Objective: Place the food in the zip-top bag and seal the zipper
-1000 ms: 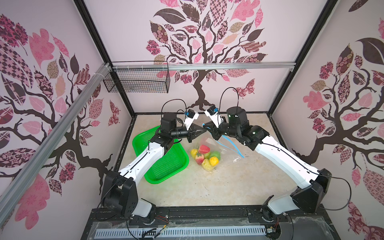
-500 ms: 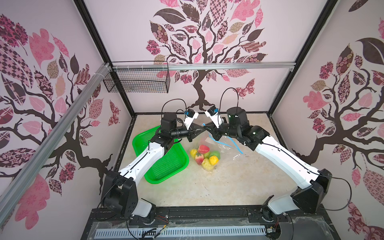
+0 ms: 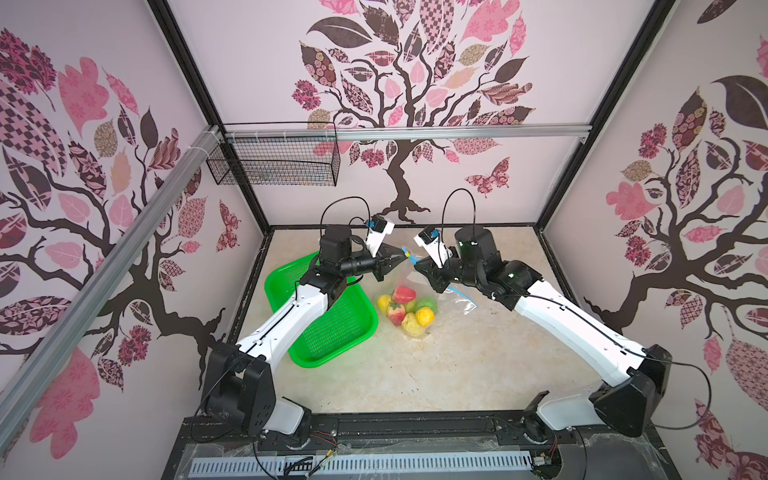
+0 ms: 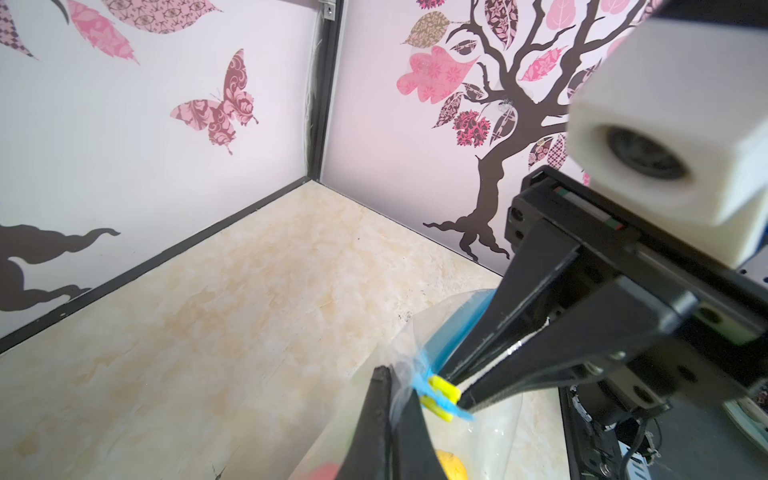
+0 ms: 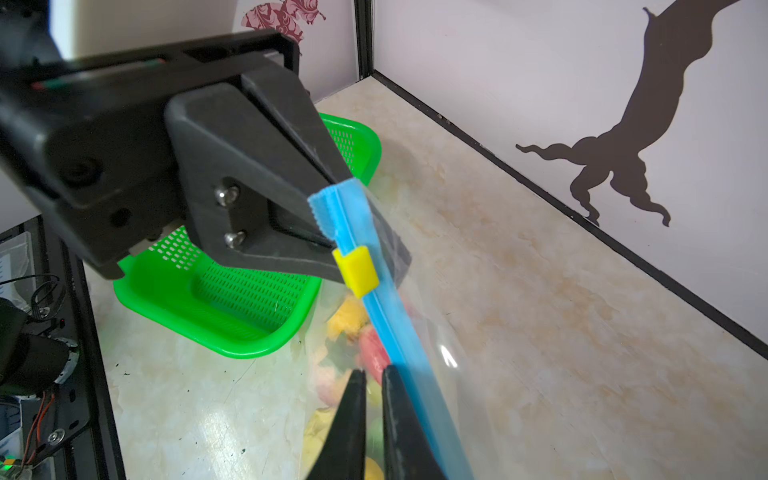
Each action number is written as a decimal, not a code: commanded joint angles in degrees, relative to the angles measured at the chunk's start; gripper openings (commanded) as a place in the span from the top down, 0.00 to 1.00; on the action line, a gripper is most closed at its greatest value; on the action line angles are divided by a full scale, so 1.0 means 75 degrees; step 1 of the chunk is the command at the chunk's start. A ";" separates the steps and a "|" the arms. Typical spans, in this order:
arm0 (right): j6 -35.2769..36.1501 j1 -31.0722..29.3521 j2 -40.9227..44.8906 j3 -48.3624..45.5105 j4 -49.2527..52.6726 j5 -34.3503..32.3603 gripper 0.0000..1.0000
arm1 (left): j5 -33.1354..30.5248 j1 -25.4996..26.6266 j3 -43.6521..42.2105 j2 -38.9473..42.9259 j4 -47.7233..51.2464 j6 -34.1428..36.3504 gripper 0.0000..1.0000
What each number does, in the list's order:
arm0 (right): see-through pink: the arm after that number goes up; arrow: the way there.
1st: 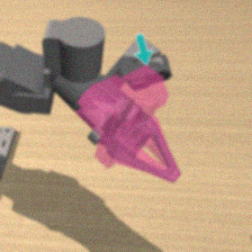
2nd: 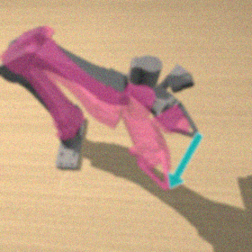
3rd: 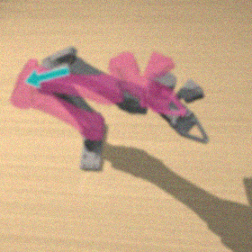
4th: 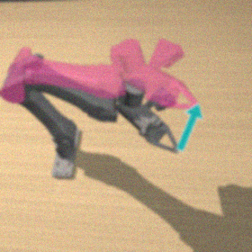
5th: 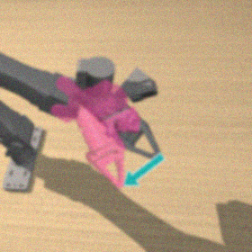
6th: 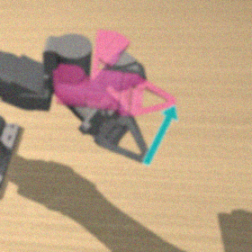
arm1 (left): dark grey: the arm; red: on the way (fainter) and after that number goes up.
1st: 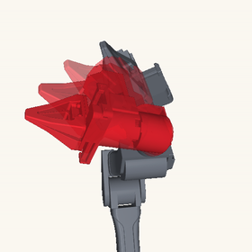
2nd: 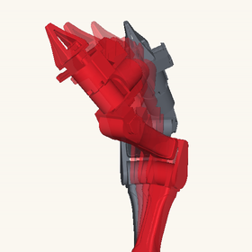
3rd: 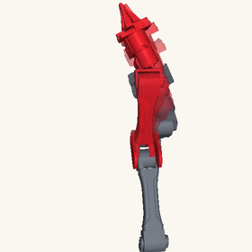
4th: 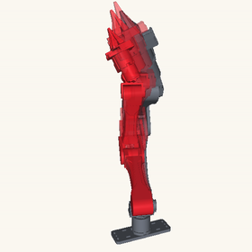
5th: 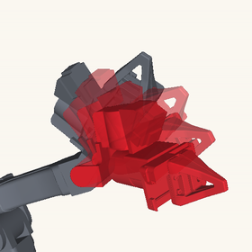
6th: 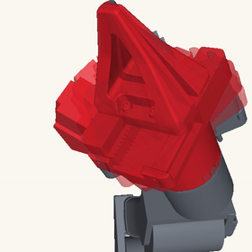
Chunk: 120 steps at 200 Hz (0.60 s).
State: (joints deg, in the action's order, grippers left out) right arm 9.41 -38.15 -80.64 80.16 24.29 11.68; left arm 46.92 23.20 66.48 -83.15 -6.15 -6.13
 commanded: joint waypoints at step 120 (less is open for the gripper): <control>0.0435 -0.0208 0.0176 0.0728 -0.0231 -0.0584 0.53 | 0.0751 0.0035 0.0242 -0.0078 0.0066 0.0137 1.00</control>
State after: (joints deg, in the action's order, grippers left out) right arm 11.18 -39.29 -80.58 83.11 23.88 8.67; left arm 50.72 23.24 66.52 -83.24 -6.07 -5.98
